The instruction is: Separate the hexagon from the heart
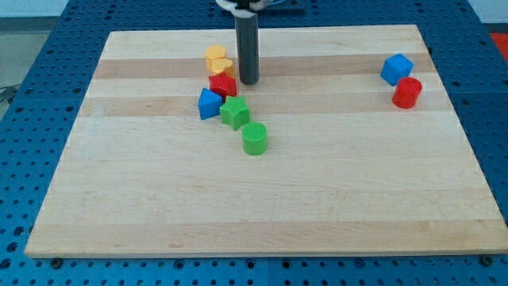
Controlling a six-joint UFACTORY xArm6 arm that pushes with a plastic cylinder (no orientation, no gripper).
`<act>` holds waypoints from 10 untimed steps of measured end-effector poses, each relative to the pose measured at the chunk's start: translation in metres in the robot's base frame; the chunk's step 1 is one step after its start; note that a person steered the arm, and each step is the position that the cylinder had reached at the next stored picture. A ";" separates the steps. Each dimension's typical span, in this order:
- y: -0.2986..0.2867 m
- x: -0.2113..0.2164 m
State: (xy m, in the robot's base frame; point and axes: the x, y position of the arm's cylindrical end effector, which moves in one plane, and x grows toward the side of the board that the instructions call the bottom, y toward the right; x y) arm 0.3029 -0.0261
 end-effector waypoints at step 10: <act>-0.017 -0.046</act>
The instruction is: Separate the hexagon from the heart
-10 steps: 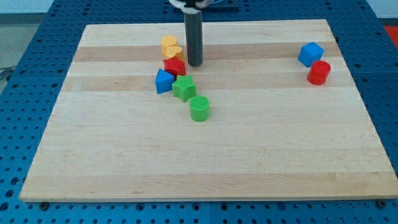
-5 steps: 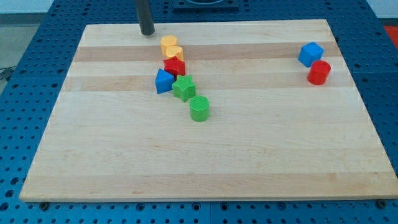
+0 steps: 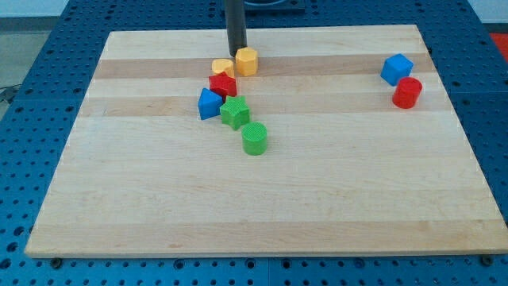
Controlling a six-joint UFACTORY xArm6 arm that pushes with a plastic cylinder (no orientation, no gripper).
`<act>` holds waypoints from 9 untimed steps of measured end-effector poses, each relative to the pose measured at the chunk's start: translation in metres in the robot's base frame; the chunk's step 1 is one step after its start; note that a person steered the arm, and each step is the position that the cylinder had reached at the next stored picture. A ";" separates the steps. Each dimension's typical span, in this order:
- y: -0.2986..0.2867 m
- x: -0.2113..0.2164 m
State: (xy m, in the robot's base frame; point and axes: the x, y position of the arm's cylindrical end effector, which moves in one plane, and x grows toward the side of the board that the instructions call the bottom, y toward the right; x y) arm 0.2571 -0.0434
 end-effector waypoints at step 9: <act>0.101 0.045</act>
State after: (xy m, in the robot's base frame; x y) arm 0.3020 0.0573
